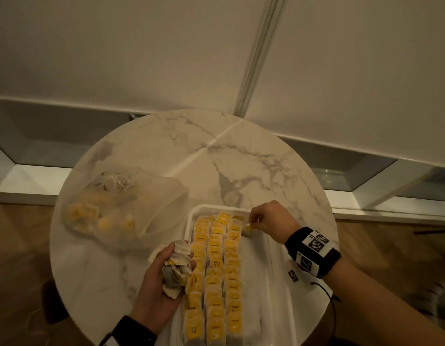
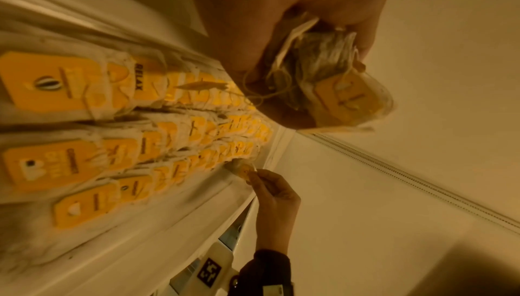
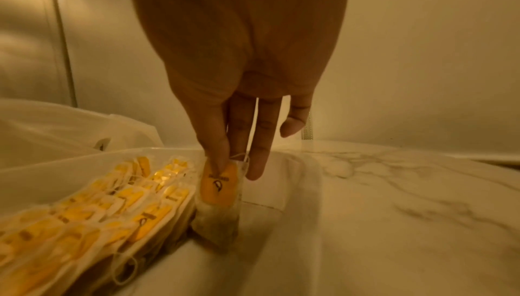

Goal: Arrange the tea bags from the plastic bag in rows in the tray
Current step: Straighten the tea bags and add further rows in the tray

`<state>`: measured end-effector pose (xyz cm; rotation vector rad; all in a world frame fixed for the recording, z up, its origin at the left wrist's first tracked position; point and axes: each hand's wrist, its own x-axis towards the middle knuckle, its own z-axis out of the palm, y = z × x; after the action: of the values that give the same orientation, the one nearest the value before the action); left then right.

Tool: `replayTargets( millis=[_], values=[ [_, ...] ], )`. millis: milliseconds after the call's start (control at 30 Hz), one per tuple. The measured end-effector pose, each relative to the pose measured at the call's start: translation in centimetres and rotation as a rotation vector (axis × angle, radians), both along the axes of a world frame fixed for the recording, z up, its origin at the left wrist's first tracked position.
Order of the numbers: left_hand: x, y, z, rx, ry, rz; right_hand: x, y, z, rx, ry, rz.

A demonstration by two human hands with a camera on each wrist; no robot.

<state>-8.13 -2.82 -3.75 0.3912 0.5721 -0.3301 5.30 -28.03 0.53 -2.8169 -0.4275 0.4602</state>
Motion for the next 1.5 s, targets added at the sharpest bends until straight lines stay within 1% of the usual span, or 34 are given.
replayTargets(
  millis=[100, 200, 267, 367, 467, 600, 667, 733, 867, 933, 1033, 1167, 1300, 1367, 1433, 1500],
  values=[
    [0.1, 0.0, -0.5, 0.026, 0.030, -0.001, 0.3, -0.1, -0.4, -0.067, -0.078, 0.031],
    [0.1, 0.0, -0.5, 0.061, 0.008, -0.029, 0.5, 0.1, -0.5, -0.130, -0.089, 0.070],
    [0.2, -0.1, -0.4, 0.096, -0.017, -0.066, 0.7, 0.2, -0.6, -0.127, -0.079, 0.100],
    [0.2, -0.1, -0.5, 0.128, -0.001, -0.064, 0.8, -0.1, -0.9, -0.046, -0.071, 0.104],
    [0.2, -0.3, -0.4, 0.156, 0.027, -0.050, 0.7, -1.3, -0.9, 0.068, -0.113, 0.096],
    [0.1, -0.6, -0.1, 0.176, 0.027, -0.041, 0.3, -3.1, -0.3, 0.253, -0.214, -0.032],
    [0.1, -0.7, 0.2, 0.189, 0.012, -0.044, -0.4, -3.7, 0.0, 0.310, -0.221, -0.100],
    [0.1, -0.8, 0.5, 0.209, -0.003, -0.048, -1.3, -3.8, -0.1, 0.315, -0.134, -0.143],
    [0.2, -0.9, 0.8, 0.258, -0.021, -0.059, -3.0, -2.2, -1.2, 0.067, 0.102, -0.072],
    [0.3, -1.0, 0.7, 0.293, -0.030, -0.069, -3.1, -1.3, -1.2, 0.090, 0.187, -0.042],
    [0.4, -1.2, 0.9, 0.324, -0.047, -0.084, -3.0, -0.3, -0.9, 0.105, 0.199, 0.012],
    [0.5, -1.2, 1.1, 0.349, -0.059, -0.091, -3.2, 0.1, -1.2, 0.121, 0.175, 0.018],
    [0.6, -1.3, 1.5, 0.372, -0.072, -0.098, -3.1, 0.0, -1.8, 0.190, 0.151, 0.023],
    [0.7, -1.4, 1.8, 0.377, -0.066, -0.104, -3.1, -0.1, -1.9, 0.174, 0.158, 0.030],
    [0.7, -1.5, 2.0, 0.391, -0.060, -0.101, -3.0, -0.4, -2.1, 0.146, 0.168, 0.010],
    [0.7, -1.6, 2.2, 0.399, -0.060, -0.103, -2.9, -0.8, -2.1, 0.121, 0.175, -0.047]
  ],
)
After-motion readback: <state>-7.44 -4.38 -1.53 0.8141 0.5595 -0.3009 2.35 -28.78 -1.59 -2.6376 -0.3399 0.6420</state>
